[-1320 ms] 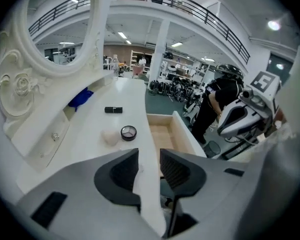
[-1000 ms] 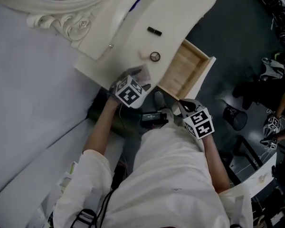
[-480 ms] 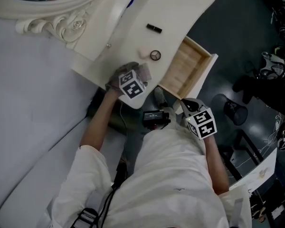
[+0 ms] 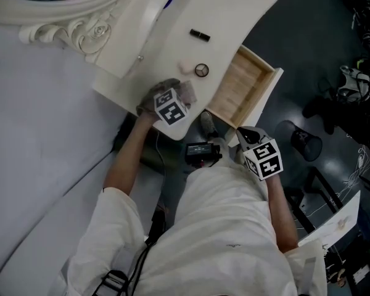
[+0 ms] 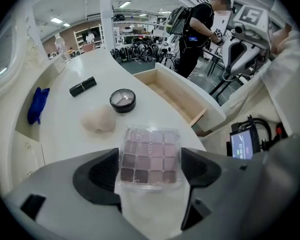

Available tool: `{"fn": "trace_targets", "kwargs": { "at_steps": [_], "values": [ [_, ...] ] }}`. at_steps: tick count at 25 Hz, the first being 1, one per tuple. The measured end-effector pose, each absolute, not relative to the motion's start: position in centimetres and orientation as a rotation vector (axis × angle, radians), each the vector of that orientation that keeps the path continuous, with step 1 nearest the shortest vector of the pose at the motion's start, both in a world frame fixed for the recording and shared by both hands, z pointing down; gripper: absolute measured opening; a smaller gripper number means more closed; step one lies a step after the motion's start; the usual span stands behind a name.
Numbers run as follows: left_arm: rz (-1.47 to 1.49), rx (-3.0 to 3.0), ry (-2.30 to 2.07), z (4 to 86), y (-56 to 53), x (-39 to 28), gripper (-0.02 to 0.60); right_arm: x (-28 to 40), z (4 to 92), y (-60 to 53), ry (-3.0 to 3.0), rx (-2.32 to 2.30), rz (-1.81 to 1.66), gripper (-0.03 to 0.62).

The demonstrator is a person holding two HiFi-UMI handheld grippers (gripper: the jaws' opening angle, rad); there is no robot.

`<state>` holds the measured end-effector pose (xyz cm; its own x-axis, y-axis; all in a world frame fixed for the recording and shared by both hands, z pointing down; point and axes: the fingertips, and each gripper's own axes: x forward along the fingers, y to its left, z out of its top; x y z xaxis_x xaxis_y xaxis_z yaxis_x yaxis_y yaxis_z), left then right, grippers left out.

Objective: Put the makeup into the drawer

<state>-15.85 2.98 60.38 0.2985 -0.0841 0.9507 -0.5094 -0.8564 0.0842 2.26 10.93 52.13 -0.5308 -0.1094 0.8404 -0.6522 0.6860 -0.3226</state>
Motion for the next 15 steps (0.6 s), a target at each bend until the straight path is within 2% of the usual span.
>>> {"fn": "trace_targets", "kwargs": {
  "at_steps": [15],
  "values": [
    [1.441,2.013,-0.729,60.1,3.7,-14.6,0.376,3.2,52.2,10.9,-2.079,0.572,0.796,0.012]
  ]
}}
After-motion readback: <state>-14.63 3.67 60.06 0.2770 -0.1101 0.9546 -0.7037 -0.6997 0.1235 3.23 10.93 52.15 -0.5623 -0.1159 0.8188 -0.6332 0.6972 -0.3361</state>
